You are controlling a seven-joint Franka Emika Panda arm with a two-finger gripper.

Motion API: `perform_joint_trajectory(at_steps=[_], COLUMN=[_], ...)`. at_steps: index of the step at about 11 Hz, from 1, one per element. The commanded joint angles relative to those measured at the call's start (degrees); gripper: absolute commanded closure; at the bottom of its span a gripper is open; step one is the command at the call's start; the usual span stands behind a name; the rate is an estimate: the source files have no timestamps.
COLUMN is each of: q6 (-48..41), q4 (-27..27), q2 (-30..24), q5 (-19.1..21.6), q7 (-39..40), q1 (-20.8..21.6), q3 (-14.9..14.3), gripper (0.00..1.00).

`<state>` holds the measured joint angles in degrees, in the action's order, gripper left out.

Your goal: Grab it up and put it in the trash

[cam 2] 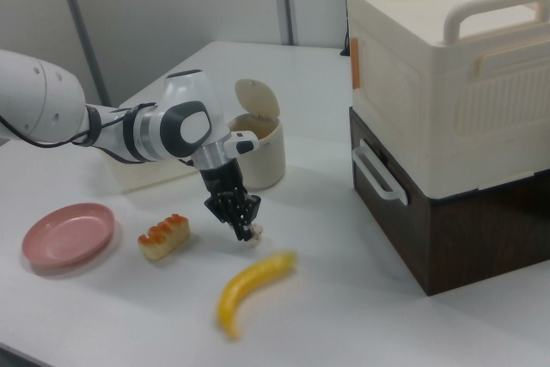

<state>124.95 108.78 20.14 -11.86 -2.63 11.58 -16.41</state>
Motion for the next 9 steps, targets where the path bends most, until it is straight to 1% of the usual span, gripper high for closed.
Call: perform_joint_trajectory(at_steps=[1, 3, 5, 6, 7, 8, 9], q6=[0.7, 0.7, 0.6, 0.5, 0.1, 0.4, 0.8], q4=[-0.3, -0.6, -2.6, -4.8, -8.4, -11.7, -14.1], q2=[-0.3, -0.5, -0.9, -1.8, -2.8, -3.3, -3.8], q5=[-1.0, -0.7, 0.2, 2.1, 5.6, 7.8, 8.3], q7=[-0.6, -0.5, -1.2, -1.6, -1.7, -2.8, -4.5], q1=[0.7, 0.5, 0.4, 0.5, 0.7, 1.2, 1.3], q3=[0.1, 0.0, 0.0, 0.0, 0.0, 0.1, 0.2], gripper=[1.0, 1.0, 1.0, 1.0, 1.0, 1.0, 1.0])
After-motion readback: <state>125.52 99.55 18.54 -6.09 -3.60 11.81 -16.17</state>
